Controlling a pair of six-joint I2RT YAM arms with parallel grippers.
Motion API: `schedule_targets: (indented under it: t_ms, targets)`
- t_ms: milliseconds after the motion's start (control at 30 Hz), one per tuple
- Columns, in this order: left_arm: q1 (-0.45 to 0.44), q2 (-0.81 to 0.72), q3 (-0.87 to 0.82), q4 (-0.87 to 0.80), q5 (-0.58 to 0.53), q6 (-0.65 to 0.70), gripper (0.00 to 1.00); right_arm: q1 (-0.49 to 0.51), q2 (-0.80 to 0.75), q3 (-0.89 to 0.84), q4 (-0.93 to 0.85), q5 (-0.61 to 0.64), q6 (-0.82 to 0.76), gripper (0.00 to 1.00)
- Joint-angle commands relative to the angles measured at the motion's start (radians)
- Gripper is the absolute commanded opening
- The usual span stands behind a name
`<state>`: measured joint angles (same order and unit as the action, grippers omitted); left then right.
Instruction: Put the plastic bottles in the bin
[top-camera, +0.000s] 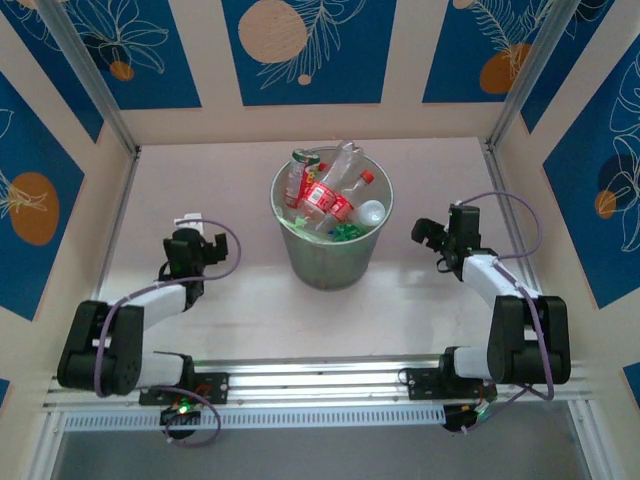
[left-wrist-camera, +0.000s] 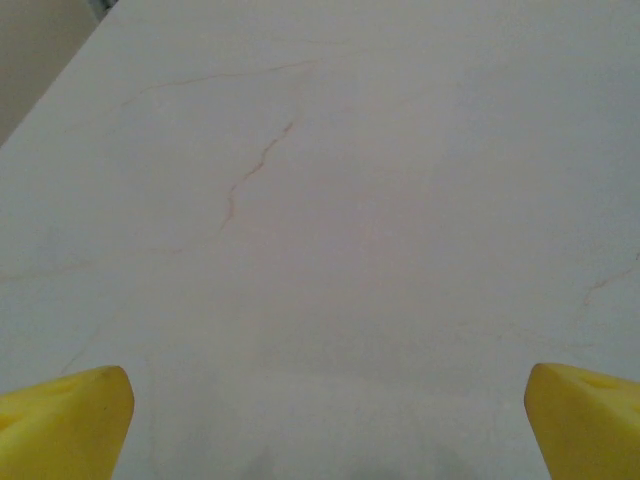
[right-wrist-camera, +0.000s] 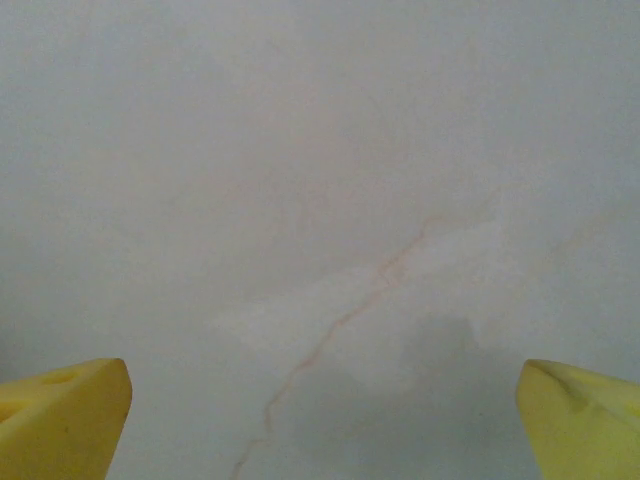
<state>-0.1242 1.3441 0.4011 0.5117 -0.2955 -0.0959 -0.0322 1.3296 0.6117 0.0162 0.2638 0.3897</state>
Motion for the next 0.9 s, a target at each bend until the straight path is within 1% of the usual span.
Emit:
schedule_targets:
  t_ms: [0,67,133,200,267,333,367,400,433,467,567,600,633,667,733,767,833,867]
  targets:
    - [0.012,0.043,0.032,0.104,0.032,0.046,1.00,0.003,0.029,-0.036,0.168,0.054,-0.063,0.99]
    - [0.014,0.051,0.019,0.155,0.041,0.083,1.00,0.002,0.048,-0.038,0.206,0.060,-0.079,0.99]
    - [0.013,0.062,0.001,0.225,0.045,0.113,1.00,0.010,0.056,-0.061,0.304,0.062,-0.110,0.99]
    - [0.014,0.116,-0.011,0.314,0.053,0.126,1.00,0.018,0.070,-0.083,0.411,0.044,-0.128,0.99]
    - [0.015,0.192,-0.006,0.379,0.064,0.134,1.00,0.031,0.083,-0.095,0.476,0.035,-0.163,0.99]
    - [0.014,0.178,-0.020,0.375,0.076,0.128,1.00,0.047,0.096,-0.119,0.558,0.052,-0.208,0.99]
    - [0.016,0.189,-0.028,0.399,0.081,0.130,1.00,0.045,0.116,-0.141,0.629,0.046,-0.212,0.99]
    - [0.016,0.215,-0.030,0.437,0.097,0.140,1.00,0.043,0.139,-0.148,0.661,0.039,-0.213,0.99]
    - [0.018,0.225,-0.036,0.459,0.105,0.142,1.00,0.056,0.157,-0.150,0.692,0.043,-0.228,0.99]
    - [0.019,0.220,-0.041,0.457,0.108,0.140,1.00,0.072,0.154,-0.138,0.659,0.055,-0.244,0.99]
    - [0.018,0.224,-0.036,0.452,0.117,0.146,1.00,0.070,0.165,-0.193,0.760,0.012,-0.257,0.99]
    - [0.018,0.225,-0.036,0.459,0.116,0.149,1.00,0.060,0.209,-0.232,0.892,0.025,-0.241,0.99]
    - [0.020,0.224,-0.036,0.454,0.117,0.148,1.00,0.062,0.220,-0.247,0.942,0.035,-0.237,0.99]
    - [0.019,0.226,-0.038,0.459,0.115,0.148,1.00,0.063,0.178,-0.217,0.801,0.044,-0.230,0.99]
    - [0.019,0.225,-0.038,0.458,0.116,0.148,1.00,0.066,0.213,-0.235,0.905,0.047,-0.239,0.99]
    - [0.017,0.225,-0.039,0.462,0.118,0.150,1.00,0.067,0.192,-0.223,0.835,0.051,-0.236,0.99]
    - [0.014,0.225,-0.041,0.466,0.119,0.155,1.00,0.062,0.199,-0.232,0.869,0.040,-0.240,0.99]
    - [0.014,0.225,-0.042,0.467,0.119,0.157,1.00,0.066,0.189,-0.223,0.836,0.049,-0.238,0.99]
